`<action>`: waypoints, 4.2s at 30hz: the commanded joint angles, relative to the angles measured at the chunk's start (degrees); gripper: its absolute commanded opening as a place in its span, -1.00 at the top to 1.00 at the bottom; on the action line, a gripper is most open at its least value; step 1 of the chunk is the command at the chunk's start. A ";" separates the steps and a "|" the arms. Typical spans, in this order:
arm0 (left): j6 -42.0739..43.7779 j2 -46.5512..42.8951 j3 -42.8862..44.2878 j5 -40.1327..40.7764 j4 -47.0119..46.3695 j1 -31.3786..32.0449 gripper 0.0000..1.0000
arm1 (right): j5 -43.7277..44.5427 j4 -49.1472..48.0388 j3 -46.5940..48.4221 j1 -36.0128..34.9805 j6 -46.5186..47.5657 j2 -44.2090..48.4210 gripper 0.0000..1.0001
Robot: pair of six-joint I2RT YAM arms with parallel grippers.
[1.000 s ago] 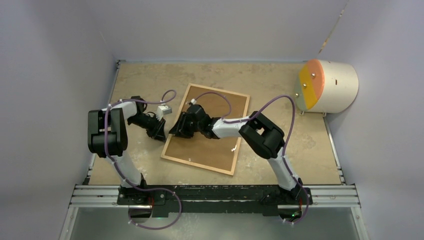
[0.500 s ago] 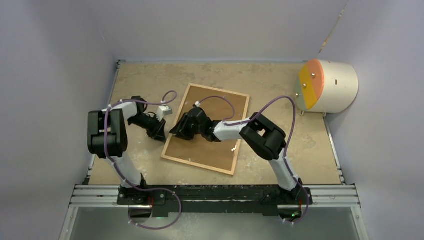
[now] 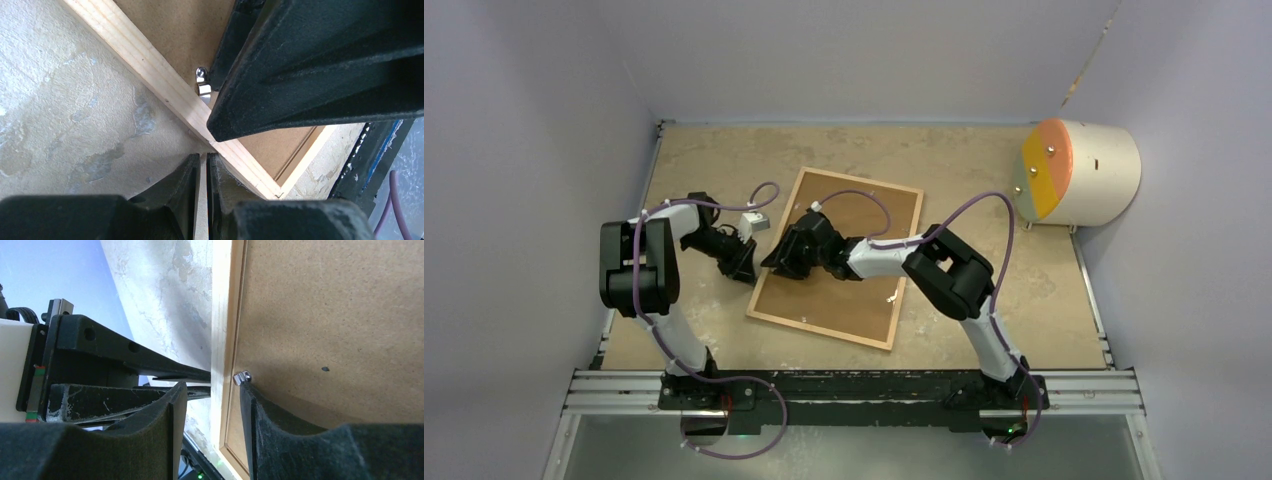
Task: Put the photo into the frame
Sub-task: Install the photo frame at the center of the board.
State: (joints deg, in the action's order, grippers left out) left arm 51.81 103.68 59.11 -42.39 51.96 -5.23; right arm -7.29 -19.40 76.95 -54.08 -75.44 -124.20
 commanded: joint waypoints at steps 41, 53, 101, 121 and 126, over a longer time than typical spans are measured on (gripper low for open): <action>1.64 -1.93 -0.79 -0.32 0.55 0.49 0.71 | 4.60 9.14 4.86 -1.50 4.11 -2.60 0.10; 1.91 -2.22 -0.98 0.07 0.68 0.49 0.72 | 9.85 8.54 6.53 -1.24 6.71 -3.43 0.16; 5.12 -4.16 -1.61 1.47 1.90 1.54 0.71 | -1.18 17.76 -23.09 22.93 22.01 34.25 -0.78; 8.22 -3.15 -1.37 -5.05 3.48 7.98 0.70 | -6.72 6.88 -18.33 10.12 12.31 21.45 -0.26; 7.70 -2.64 -0.33 -7.93 1.58 9.94 0.68 | -7.37 4.02 -19.21 8.22 5.70 19.59 -0.15</action>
State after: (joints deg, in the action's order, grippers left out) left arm 57.98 101.03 57.84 -44.05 54.15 3.20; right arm -13.37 -11.57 56.40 -44.86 -62.87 -104.33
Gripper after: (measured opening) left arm 0.152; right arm 0.594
